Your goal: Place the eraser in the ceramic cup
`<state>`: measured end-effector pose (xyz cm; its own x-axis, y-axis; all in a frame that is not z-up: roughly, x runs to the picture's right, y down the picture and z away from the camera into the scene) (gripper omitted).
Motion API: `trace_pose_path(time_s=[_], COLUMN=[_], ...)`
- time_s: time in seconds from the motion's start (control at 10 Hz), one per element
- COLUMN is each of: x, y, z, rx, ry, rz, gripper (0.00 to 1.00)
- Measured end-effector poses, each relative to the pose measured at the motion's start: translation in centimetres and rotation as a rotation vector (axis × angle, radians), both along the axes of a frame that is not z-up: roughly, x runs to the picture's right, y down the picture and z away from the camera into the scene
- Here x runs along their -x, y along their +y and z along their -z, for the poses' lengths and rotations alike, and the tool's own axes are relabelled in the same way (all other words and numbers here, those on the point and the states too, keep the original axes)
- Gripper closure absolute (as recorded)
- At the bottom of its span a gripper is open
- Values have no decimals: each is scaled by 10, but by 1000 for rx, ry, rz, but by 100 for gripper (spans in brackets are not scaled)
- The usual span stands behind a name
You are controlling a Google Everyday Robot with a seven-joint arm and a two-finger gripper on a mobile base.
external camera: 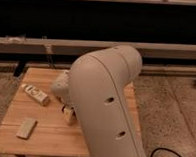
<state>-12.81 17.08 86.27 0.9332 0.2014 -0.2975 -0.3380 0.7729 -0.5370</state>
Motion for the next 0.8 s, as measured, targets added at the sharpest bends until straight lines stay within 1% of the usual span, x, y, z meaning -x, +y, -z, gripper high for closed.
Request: trace_pose_path(time_s=[0.4,0.5,0.6,0.8], x=[14,15,17,20], y=[9,10,11,13], z=[1,1,0,-4], rx=[8,10,11,10], ry=[-32,-34,-37,-34], rz=[13,12,11,8], gripper=[6,8,15,35])
